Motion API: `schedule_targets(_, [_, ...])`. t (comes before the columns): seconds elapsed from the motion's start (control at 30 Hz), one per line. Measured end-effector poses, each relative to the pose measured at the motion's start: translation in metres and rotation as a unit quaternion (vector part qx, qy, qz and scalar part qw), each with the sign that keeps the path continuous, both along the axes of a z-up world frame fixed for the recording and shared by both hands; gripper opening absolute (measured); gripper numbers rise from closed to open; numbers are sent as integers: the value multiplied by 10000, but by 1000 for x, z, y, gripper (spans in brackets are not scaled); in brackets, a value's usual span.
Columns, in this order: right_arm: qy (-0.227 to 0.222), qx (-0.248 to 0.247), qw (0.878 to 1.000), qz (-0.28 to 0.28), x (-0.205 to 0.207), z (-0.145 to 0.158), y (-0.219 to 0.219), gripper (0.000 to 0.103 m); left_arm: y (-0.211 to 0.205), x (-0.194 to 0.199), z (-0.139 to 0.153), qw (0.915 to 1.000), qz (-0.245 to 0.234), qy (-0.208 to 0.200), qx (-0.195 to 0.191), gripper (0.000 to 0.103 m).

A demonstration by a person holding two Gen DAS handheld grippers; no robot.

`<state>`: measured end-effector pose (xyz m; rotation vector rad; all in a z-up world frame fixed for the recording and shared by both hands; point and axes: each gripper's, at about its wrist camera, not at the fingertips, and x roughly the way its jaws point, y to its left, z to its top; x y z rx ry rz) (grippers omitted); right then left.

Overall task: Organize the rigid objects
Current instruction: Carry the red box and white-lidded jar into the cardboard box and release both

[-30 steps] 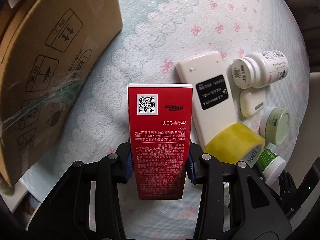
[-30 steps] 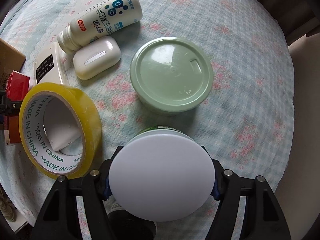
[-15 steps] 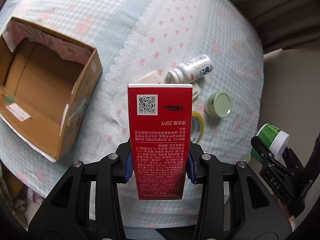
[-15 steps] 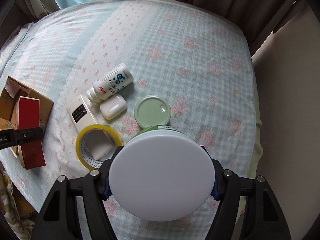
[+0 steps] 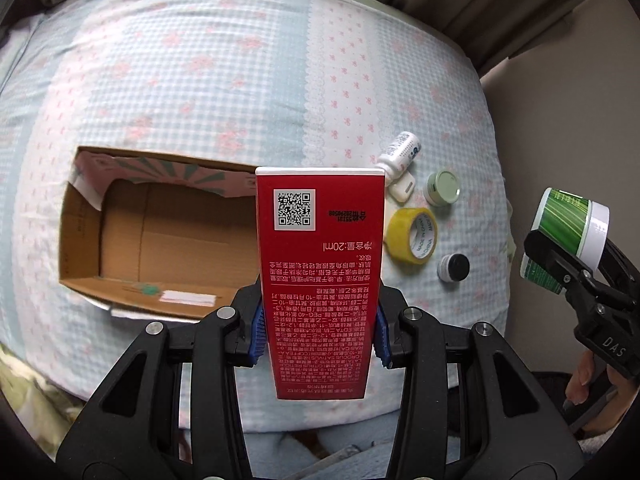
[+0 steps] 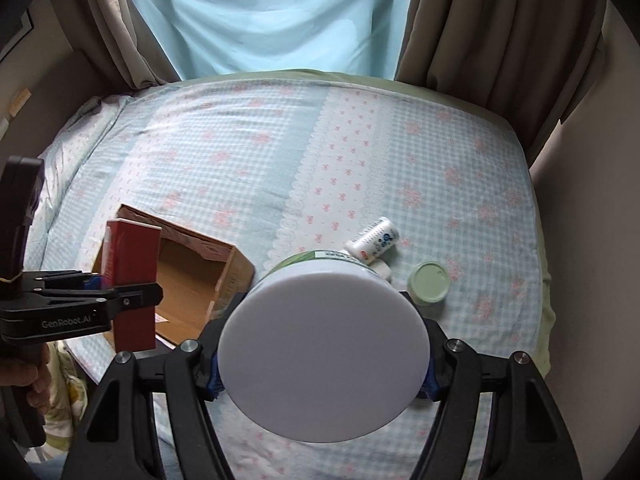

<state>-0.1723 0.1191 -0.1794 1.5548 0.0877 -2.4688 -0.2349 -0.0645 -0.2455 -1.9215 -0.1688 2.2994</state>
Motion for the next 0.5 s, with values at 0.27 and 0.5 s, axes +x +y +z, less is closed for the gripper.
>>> schedule_targets(0.27, [-225,-351,9979,-496,17,-5,-113,67,-117,-7,-1,9982,-537,-85,-263,37])
schedule_targets(0.5, [-597,-399,9957,-588,11,-24,-179,67,-182,-26,-24,9964,-694,-200,-451,37])
